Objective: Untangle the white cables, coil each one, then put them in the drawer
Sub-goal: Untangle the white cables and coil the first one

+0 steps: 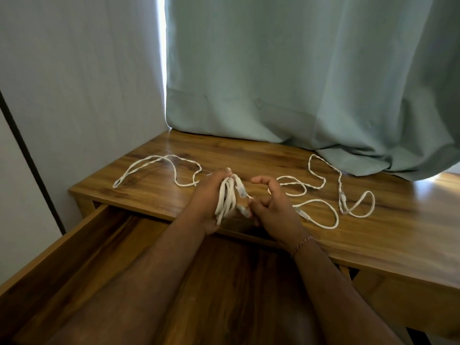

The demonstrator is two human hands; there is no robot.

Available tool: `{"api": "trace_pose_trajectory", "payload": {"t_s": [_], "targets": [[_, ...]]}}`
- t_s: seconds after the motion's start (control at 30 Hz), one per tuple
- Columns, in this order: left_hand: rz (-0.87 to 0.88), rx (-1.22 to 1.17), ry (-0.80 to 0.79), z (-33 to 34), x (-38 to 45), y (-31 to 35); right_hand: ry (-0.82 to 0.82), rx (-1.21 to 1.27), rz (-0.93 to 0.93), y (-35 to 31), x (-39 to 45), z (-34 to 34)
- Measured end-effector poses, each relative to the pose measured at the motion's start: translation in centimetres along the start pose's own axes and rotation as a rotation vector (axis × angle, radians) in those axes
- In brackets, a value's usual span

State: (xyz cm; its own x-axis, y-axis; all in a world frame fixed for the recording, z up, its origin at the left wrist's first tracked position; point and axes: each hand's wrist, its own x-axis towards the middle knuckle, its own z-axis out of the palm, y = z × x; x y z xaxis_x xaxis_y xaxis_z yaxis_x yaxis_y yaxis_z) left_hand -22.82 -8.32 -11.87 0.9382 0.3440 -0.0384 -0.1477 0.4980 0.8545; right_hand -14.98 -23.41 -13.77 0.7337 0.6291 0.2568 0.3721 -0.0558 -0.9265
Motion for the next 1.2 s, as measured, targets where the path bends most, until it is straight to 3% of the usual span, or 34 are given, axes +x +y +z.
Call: {"api": "trace_pose_trajectory", "payload": {"t_s": [0.07, 0.2, 0.3, 0.4, 0.53, 0.6, 0.7, 0.87, 1.1, 1.2], "targets": [[-0.017, -0.063, 0.017, -0.4, 0.7, 0.1, -0.062, 0.109, -0.029, -0.4, 0.1, 0.1], [0.016, -0.11, 0.042, -0.7, 1.3, 0.0, -0.168, 0.005, -0.165, -0.2, 0.1, 0.3], [0.032, -0.186, 0.026, -0.5, 1.6, -0.2, -0.044, -0.176, -0.262, 0.8, 0.2, 0.6], [0.007, -0.209, 0.014, 0.6, 2.2, -0.4, 0.101, -0.155, -0.262, 1.4, 0.6, 0.9], [-0.051, -0.073, 0.036, 2.3, 3.7, -1.2, 0.252, -0.085, -0.217, 1.8, 0.9, -0.1], [-0.064, 0.021, 0.095, 2.8, 4.4, -1.9, 0.315, -0.259, -0.29, 2.2, 1.0, -0.9], [-0.085, 0.045, 0.125, 3.1, 4.6, -2.8, 0.328, -0.532, -0.393, 2.5, 0.9, -1.0], [-0.09, -0.013, 0.113, 2.8, 4.2, -3.0, 0.308, -0.482, -0.376, 2.1, 0.8, -1.0], [-0.006, -0.045, 0.26, 3.3, 4.2, -3.2, 0.189, -0.791, -0.349, 2.4, 0.8, -0.8], [0.084, -0.006, 0.331, 3.7, 4.4, -3.7, 0.244, -0.808, -0.36, 1.8, 0.4, -0.2]]}}
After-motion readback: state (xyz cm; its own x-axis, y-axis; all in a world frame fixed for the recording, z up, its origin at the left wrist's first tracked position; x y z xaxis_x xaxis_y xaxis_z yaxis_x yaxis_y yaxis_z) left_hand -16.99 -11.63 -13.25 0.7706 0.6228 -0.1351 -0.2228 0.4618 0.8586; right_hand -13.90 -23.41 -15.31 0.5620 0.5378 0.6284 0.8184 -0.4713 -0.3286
